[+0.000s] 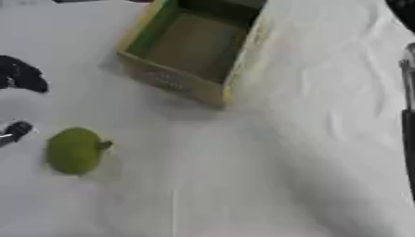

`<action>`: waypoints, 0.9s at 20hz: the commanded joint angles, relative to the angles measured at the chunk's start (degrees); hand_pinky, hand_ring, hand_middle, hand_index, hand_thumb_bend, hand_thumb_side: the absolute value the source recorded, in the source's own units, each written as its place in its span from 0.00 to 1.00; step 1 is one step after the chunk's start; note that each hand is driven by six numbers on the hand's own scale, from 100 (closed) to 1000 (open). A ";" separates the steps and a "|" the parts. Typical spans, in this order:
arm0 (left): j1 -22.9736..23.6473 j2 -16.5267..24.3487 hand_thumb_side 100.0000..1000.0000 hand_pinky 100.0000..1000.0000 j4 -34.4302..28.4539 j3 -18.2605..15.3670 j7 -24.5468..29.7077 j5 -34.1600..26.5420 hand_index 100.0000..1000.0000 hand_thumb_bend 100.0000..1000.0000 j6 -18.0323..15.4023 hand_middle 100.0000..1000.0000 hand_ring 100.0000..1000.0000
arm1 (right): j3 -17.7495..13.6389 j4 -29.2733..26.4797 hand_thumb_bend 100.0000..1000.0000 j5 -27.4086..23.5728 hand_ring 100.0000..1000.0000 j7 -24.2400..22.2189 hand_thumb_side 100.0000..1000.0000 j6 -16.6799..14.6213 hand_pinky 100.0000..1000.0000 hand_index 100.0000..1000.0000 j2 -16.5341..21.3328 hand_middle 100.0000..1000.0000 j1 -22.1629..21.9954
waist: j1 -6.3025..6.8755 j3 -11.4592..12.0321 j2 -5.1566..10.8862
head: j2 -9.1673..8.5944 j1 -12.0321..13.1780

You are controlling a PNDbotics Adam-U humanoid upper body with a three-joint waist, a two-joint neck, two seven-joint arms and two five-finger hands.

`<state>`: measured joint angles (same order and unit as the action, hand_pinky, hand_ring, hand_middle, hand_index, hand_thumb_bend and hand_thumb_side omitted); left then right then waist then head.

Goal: Pick up objects on the table and place them in the box.

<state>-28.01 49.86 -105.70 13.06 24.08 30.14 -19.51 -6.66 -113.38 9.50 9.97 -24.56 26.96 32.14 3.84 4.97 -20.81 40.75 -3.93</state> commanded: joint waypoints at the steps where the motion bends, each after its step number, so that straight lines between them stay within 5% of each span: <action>1: -1.50 2.59 0.67 0.92 -1.60 0.68 1.88 4.59 0.86 0.46 -0.71 0.78 0.91 | -0.09 -1.21 0.00 0.36 0.76 0.01 0.35 0.01 0.79 0.74 1.41 0.56 0.48 | 0.01 -0.08 1.22 | -0.24 0.08; 12: -2.05 5.78 0.76 0.93 -6.61 -3.89 5.88 3.21 0.89 0.43 -5.55 0.81 0.94 | -0.20 -1.21 0.00 0.45 0.76 0.32 0.35 0.09 0.79 0.74 1.54 0.56 0.40 | 0.00 0.11 1.09 | -0.16 -1.28; 14: -0.68 6.93 0.84 0.95 -6.50 -5.35 6.10 2.16 0.91 0.36 -6.36 0.82 0.95 | -0.59 -1.21 0.00 0.64 0.76 0.61 0.35 0.10 0.79 0.74 1.83 0.56 0.40 | -0.09 0.72 0.71 | -0.44 -4.02; 18: 4.00 7.90 0.83 0.94 -7.45 -8.84 5.60 -0.87 0.91 0.32 -8.41 0.82 0.94 | -0.54 -1.21 0.00 0.81 0.76 0.79 0.35 0.13 0.79 0.74 1.83 0.56 0.43 | -0.23 0.59 0.68 | -0.38 -4.49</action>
<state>-23.83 55.20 -112.18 6.14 29.81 30.34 -27.27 -6.71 -113.38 9.94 10.48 -24.41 27.26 31.99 3.71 5.52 -21.26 40.75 -8.15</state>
